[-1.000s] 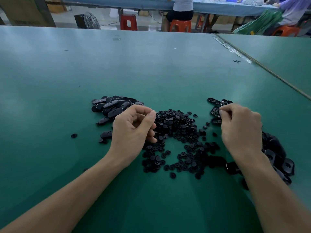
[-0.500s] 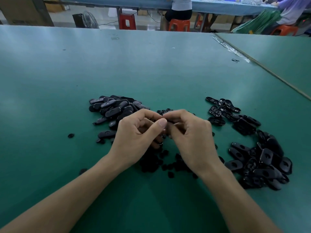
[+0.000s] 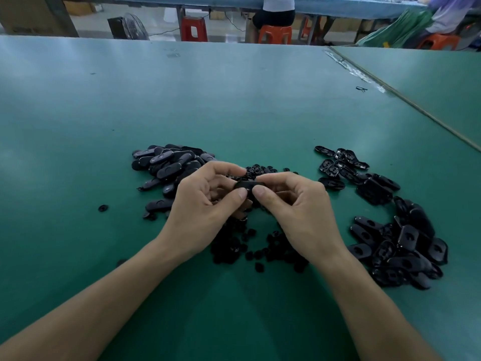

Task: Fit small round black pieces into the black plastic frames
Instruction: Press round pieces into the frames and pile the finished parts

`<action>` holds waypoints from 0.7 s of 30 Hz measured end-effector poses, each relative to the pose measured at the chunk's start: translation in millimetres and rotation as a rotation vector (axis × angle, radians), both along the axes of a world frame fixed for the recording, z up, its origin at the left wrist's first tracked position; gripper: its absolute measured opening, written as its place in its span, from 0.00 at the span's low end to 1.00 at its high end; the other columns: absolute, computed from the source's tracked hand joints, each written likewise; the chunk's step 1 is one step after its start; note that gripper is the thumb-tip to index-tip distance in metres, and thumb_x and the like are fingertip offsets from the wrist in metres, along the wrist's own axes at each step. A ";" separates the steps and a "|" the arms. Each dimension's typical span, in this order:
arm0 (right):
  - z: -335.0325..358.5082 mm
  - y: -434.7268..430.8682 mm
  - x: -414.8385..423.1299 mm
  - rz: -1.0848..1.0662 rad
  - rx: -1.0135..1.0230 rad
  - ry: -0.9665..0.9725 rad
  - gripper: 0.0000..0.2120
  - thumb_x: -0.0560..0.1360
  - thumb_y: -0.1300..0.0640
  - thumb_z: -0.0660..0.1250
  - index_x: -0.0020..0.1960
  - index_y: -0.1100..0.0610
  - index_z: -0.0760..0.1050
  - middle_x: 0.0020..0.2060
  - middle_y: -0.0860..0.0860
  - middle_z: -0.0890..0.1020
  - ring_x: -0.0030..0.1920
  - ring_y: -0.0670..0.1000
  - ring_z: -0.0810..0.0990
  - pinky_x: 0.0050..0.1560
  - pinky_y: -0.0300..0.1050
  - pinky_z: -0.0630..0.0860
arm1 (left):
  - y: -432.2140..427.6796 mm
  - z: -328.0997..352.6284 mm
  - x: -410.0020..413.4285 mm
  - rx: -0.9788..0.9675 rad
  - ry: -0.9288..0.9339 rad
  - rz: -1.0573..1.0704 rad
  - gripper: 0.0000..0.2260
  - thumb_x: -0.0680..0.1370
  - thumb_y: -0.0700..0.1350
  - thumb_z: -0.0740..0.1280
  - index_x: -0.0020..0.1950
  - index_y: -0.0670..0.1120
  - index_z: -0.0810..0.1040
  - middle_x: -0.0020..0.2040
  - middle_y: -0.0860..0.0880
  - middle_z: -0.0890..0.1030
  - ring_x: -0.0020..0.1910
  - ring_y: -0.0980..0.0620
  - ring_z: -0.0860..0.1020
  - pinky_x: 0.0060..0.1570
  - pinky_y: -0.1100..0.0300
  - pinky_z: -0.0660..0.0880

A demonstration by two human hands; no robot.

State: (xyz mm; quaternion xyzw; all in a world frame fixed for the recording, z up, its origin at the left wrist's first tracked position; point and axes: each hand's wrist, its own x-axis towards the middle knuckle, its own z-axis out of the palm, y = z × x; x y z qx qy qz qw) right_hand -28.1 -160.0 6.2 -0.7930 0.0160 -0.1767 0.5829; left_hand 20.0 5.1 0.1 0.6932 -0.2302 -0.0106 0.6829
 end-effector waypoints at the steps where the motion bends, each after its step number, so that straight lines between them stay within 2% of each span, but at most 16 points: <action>1: 0.0 0.0 -0.5 0.008 -0.003 0.000 0.04 0.75 0.56 0.75 0.48 0.48 0.83 0.40 0.42 0.86 0.41 0.43 0.85 0.45 0.37 0.80 | 0.3 -0.2 0.4 0.000 -0.002 0.010 0.11 0.77 0.33 0.71 0.53 0.47 0.81 0.41 0.44 0.85 0.37 0.52 0.85 0.39 0.60 0.82; 4: 0.8 0.9 -2.5 0.010 -0.001 -0.023 0.05 0.75 0.57 0.75 0.45 0.47 0.83 0.39 0.42 0.86 0.41 0.43 0.85 0.44 0.38 0.81 | -0.2 0.0 -0.2 -0.029 0.019 0.012 0.07 0.77 0.33 0.71 0.51 0.45 0.81 0.41 0.45 0.86 0.39 0.51 0.86 0.39 0.62 0.81; 11: -0.7 3.3 -5.9 0.001 -0.009 -0.042 0.06 0.76 0.59 0.73 0.47 0.48 0.83 0.38 0.45 0.86 0.38 0.48 0.85 0.43 0.44 0.82 | 0.0 1.0 0.8 -0.081 0.073 0.017 0.05 0.76 0.38 0.73 0.51 0.43 0.82 0.40 0.44 0.86 0.38 0.48 0.86 0.37 0.60 0.82; 16: 1.3 7.0 -7.2 0.008 0.070 -0.057 0.09 0.76 0.62 0.72 0.47 0.47 0.81 0.38 0.45 0.86 0.38 0.45 0.85 0.41 0.33 0.77 | 0.2 2.8 -0.2 -0.080 0.086 -0.027 0.13 0.70 0.44 0.75 0.54 0.45 0.80 0.43 0.44 0.85 0.40 0.48 0.85 0.39 0.63 0.80; 18: 2.1 9.2 -8.1 0.017 0.045 -0.053 0.09 0.77 0.61 0.72 0.47 0.47 0.79 0.39 0.44 0.86 0.40 0.44 0.85 0.41 0.32 0.76 | -0.5 2.9 0.1 -0.068 0.067 -0.038 0.12 0.70 0.44 0.75 0.52 0.46 0.81 0.43 0.45 0.86 0.40 0.52 0.84 0.39 0.63 0.80; 21: 3.3 10.7 -9.2 0.001 -0.061 -0.056 0.09 0.77 0.61 0.71 0.46 0.47 0.79 0.39 0.42 0.86 0.42 0.41 0.84 0.42 0.29 0.75 | -0.8 1.5 0.4 -0.085 0.053 -0.038 0.08 0.72 0.43 0.74 0.50 0.46 0.82 0.44 0.47 0.86 0.41 0.53 0.84 0.40 0.63 0.81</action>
